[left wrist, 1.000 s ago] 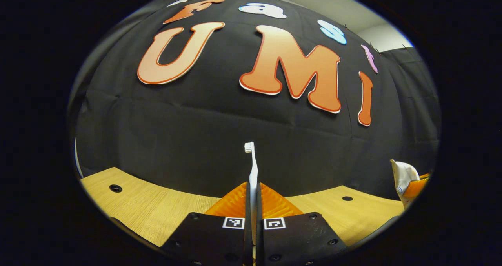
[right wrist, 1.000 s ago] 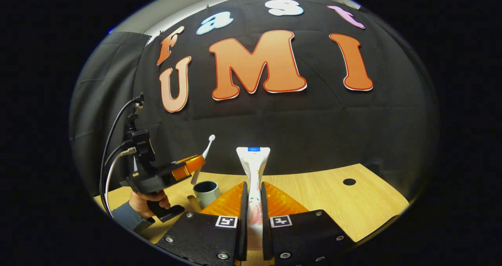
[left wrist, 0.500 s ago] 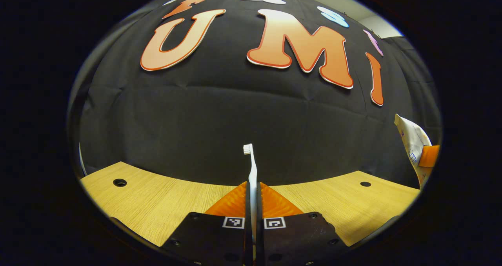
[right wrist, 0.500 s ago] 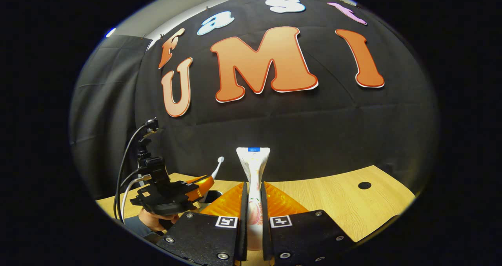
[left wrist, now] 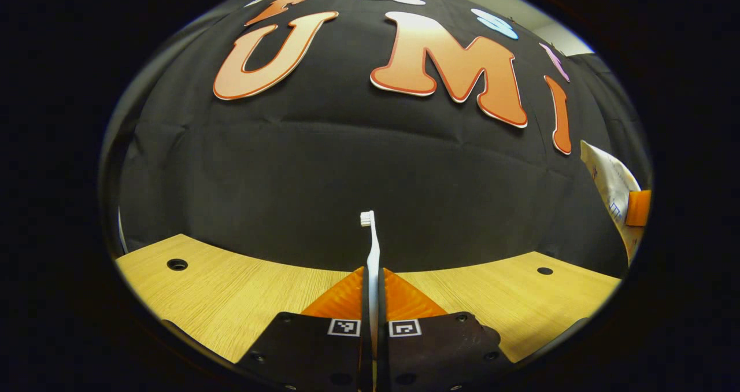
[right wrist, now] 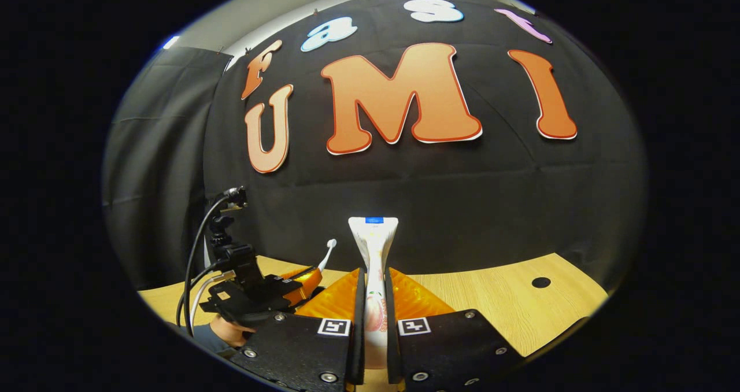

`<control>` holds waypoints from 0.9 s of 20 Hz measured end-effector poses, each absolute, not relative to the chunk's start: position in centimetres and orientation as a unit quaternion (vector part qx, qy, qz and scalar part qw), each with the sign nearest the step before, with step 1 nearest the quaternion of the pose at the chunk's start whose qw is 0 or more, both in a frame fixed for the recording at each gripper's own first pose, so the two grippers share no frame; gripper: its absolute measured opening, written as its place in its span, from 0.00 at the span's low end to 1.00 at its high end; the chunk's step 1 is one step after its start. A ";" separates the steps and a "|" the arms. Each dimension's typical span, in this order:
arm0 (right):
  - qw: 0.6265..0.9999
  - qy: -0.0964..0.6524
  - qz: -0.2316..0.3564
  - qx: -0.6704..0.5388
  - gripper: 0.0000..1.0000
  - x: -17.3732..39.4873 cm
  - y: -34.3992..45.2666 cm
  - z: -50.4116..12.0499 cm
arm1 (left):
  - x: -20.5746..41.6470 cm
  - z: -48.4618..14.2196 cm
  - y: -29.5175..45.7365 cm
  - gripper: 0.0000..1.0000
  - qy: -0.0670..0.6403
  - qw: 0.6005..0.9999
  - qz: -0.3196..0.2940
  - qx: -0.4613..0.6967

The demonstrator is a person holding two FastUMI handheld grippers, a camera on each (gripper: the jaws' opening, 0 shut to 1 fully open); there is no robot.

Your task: Put the toothbrush and toothpaste on the desktop into the cup, then pick up the cup and place it on the coaster on the desktop.

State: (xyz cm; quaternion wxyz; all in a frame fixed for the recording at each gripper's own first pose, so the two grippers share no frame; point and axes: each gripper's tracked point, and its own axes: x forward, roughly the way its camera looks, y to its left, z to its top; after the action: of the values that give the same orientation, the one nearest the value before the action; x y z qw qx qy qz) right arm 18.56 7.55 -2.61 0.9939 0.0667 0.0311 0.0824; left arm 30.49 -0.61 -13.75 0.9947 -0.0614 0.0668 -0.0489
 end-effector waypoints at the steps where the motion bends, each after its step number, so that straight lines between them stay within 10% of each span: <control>1: 0.994 0.034 0.085 0.063 0.16 18.6 7.8 -2.9 | 30.6 -14.2 -0.8 0.04 0.069 0.994 -0.049 -0.063; 14: 0.990 0.015 0.112 0.084 0.16 18.2 9.0 -1.0 | 28.8 -15.8 -1.0 0.14 0.117 0.991 -0.034 -0.060; 18: 0.988 0.012 0.121 0.092 0.16 18.0 9.4 -0.5 | 27.0 -15.8 -0.4 0.36 0.142 0.987 -0.031 -0.072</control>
State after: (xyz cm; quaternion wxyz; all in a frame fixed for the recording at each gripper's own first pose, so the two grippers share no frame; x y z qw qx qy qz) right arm 17.97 9.36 -0.47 0.9883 0.0922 0.0122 0.1208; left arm 26.98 -0.41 -15.75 0.9867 -0.0718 0.1424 -0.0315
